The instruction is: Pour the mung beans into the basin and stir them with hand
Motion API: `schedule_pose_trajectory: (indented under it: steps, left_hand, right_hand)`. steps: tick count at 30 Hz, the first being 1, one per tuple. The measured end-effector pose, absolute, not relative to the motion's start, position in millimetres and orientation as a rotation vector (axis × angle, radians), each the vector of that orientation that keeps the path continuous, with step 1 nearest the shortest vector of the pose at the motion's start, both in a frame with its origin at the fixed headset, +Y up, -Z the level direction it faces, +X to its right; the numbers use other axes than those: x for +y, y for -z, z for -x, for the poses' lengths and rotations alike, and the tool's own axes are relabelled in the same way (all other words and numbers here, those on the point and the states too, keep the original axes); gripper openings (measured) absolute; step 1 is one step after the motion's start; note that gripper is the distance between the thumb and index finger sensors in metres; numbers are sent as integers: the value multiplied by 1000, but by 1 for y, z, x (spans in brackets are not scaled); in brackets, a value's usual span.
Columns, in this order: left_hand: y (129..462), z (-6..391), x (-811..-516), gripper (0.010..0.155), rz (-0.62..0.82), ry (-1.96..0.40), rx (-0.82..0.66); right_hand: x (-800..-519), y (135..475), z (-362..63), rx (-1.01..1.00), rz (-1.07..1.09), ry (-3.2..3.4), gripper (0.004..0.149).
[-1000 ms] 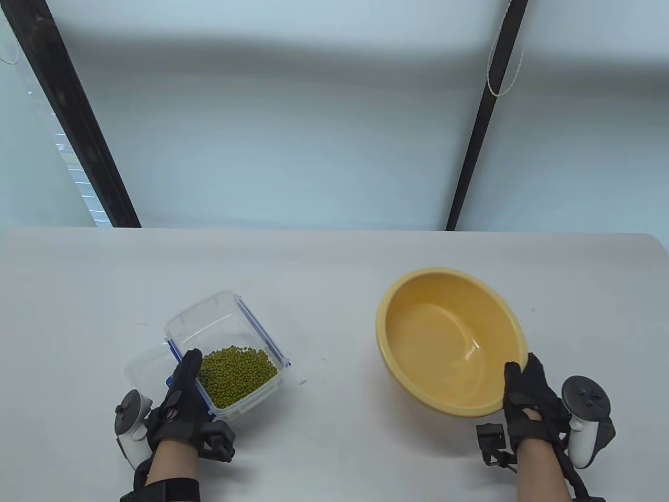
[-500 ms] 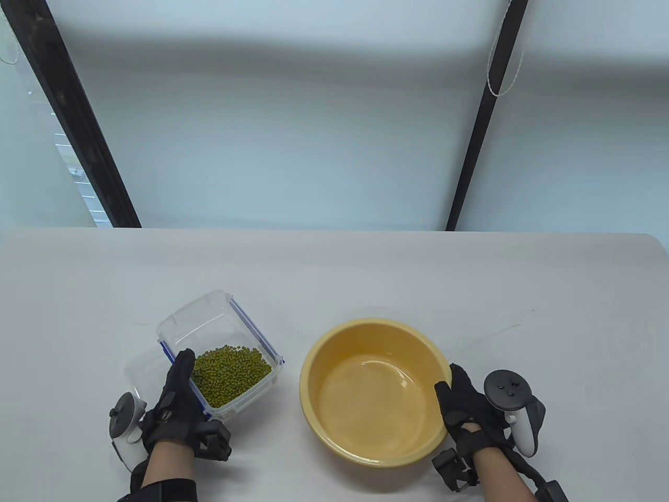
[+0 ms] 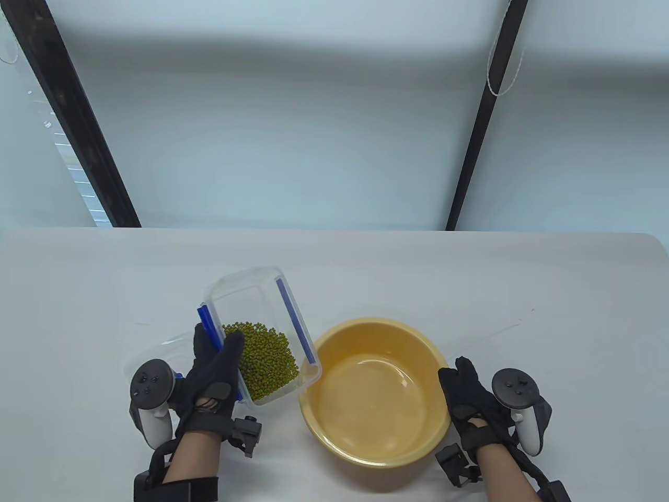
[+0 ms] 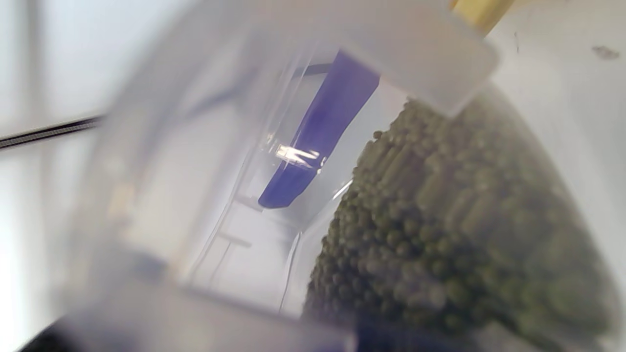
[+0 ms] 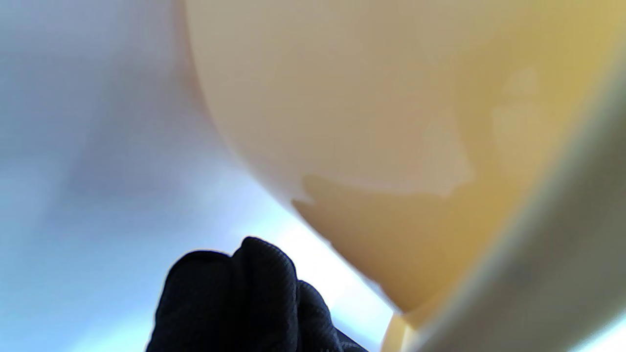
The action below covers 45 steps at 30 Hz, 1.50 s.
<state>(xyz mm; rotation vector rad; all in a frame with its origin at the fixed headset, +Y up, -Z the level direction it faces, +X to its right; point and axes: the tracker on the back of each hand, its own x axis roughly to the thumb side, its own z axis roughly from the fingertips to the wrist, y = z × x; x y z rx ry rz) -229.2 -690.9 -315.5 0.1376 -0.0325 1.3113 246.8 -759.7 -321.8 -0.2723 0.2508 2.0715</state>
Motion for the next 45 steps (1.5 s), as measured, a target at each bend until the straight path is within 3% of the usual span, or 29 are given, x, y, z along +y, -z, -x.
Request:
schedule_pose_trajectory:
  steps: [7, 17, 19, 21, 25, 29, 33, 39, 45]
  left_hand:
    - [302, 161, -655, 103, -339, -797, -328]
    - [257, 73, -662, 103, -563, 41, -818]
    - [251, 68, -664, 103, -599, 140, -867]
    - [251, 71, -662, 103, -599, 79, -862]
    - [264, 101, -653, 103, -578, -212, -737]
    - [288, 171, -653, 103, -496, -742, -439]
    - [301, 236, -670, 102, -411, -1065, -181]
    - [311, 291, -703, 97, -224, -1201, 149]
    - [327, 297, -734, 93, -62, -1173, 337]
  right_hand:
    - [-761, 321, -243, 250, 253, -2116, 81]
    - [-756, 320, -246, 227, 249, -2081, 81]
    - [-756, 320, -246, 225, 250, -2076, 81]
    - [-756, 321, -246, 228, 247, -2079, 81]
    - [-756, 321, -245, 231, 247, -2080, 81]
    - [-756, 321, -246, 225, 252, -2077, 81]
    - [-755, 320, -247, 223, 259, -2076, 81]
    - [-757, 320, -246, 233, 270, -2083, 81]
    - [-757, 320, -247, 228, 279, -2082, 80]
